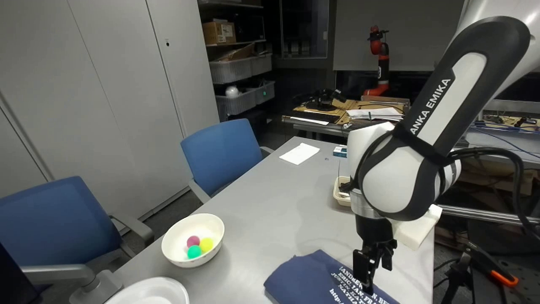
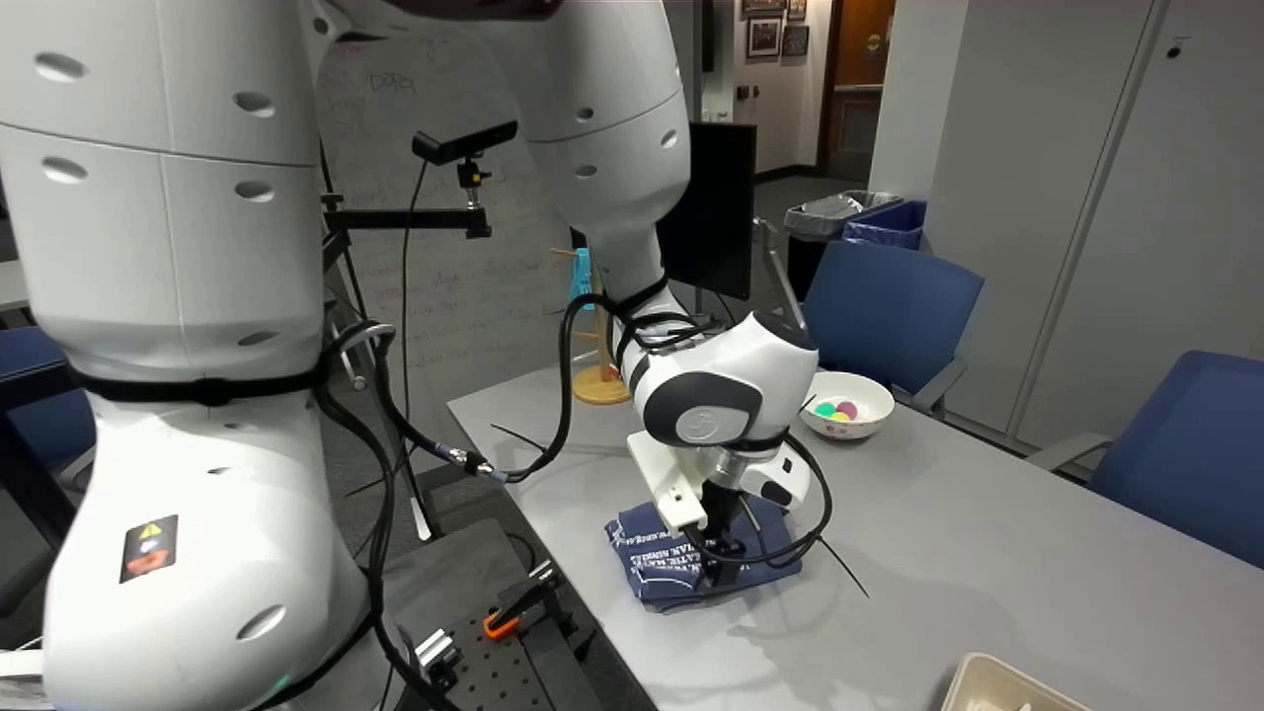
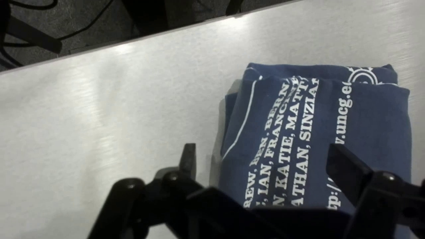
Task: Unfold the T-shirt slightly and move it to the right
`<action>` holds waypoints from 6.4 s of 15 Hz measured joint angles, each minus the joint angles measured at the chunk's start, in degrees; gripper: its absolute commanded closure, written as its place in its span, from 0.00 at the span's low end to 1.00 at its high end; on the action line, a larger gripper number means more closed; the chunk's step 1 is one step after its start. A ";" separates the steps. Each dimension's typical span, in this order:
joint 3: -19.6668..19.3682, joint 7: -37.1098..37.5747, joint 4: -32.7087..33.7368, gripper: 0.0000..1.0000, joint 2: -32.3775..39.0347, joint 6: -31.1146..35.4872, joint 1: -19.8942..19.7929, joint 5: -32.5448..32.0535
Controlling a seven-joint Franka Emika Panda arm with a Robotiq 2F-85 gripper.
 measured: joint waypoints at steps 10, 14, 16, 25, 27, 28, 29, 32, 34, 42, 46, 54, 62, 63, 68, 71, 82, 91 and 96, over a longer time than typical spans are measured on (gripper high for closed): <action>3.81 -4.85 -2.15 0.75 1.39 0.41 -3.47 11.27; 4.15 -7.19 -2.16 0.97 2.92 1.60 -4.22 13.91; 4.52 -8.22 -2.16 1.00 3.83 2.57 -4.73 14.99; 5.90 -6.67 -1.28 0.99 1.86 4.76 -2.91 11.19; 5.91 -3.08 -0.66 0.99 -0.63 4.75 -0.37 6.26; 6.00 -1.41 -0.21 0.99 -1.96 4.75 1.13 3.96; 6.20 0.01 0.37 0.99 -3.29 4.74 2.64 1.92; 7.81 1.95 2.87 0.99 -6.21 4.72 6.49 -1.75; 9.70 1.78 4.77 0.99 -6.68 4.72 8.22 -1.99; 19.94 -7.90 11.12 0.99 0.80 6.81 11.44 -0.78; 23.54 -12.97 14.29 0.99 7.54 7.00 11.50 -1.18; 25.82 -16.34 19.22 0.68 16.56 6.93 11.48 -4.14; 28.16 -16.53 21.60 0.09 18.95 0.94 9.18 -4.36; 28.27 -16.51 21.91 0.01 18.79 -1.52 8.60 -4.25; 25.58 -16.34 21.98 0.00 16.68 -11.14 7.13 -4.25; 21.92 -16.34 20.65 0.00 15.46 -11.07 7.26 -4.82; 11.17 -14.78 16.44 0.00 5.86 -9.48 6.75 -9.93; 9.05 -14.96 14.92 0.06 4.27 -5.57 5.04 -9.75; 9.21 -15.74 14.45 0.08 7.12 -3.37 3.41 -9.49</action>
